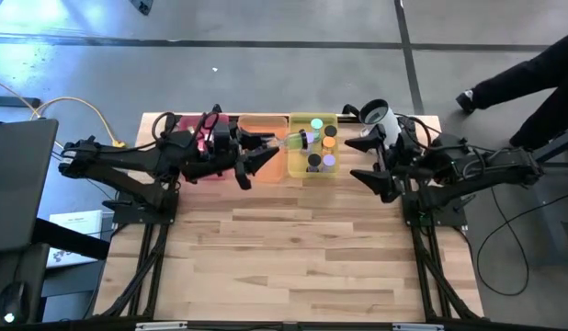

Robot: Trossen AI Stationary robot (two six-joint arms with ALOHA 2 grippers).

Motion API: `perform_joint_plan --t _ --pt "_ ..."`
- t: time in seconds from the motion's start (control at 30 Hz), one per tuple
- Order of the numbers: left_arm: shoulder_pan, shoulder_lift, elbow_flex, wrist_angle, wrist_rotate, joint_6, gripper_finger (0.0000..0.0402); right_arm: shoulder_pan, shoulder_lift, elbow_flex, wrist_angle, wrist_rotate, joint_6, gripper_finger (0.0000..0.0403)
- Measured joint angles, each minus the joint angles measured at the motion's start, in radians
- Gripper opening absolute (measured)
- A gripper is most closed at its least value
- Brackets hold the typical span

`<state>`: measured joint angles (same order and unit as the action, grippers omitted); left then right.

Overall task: Pick & Place Office items
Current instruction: Put the green hourglass into the yellow bin

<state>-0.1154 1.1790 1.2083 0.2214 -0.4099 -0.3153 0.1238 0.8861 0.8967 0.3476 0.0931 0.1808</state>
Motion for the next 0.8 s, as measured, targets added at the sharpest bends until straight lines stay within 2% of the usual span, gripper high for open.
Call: perform_joint_plan --t 0.07,0.13,0.3,0.43,0.5,0.57,0.8 --pt "0.003 0.0 0.0 0.0 0.001 0.0 0.02 0.0 0.002 0.0 -0.014 0.051 0.018 0.0384" --pt "0.003 0.0 0.0 0.0 0.001 0.0 0.02 0.0 0.005 0.0 -0.038 0.102 0.066 0.0393" --pt "0.003 0.0 0.0 0.0 0.001 0.002 0.02 0.0 -0.005 0.0 -0.168 0.122 0.054 0.036" --pt "0.011 0.0 0.0 0.0 0.001 0.027 0.02 0.0 -0.01 0.0 -0.305 0.264 0.127 0.0342" --pt "0.016 0.0 0.0 -0.003 0.0 0.028 0.02 0.0 -0.018 0.0 -0.359 0.279 0.179 0.0338" --pt "0.021 0.0 0.0 -0.006 0.0 0.037 0.02 0.0 -0.022 0.0 -0.362 0.245 0.252 0.0335" --pt "0.029 0.004 0.0 -0.013 0.084 0.142 0.02 -0.088 0.001 0.0 -0.32 -0.044 0.509 0.0334"
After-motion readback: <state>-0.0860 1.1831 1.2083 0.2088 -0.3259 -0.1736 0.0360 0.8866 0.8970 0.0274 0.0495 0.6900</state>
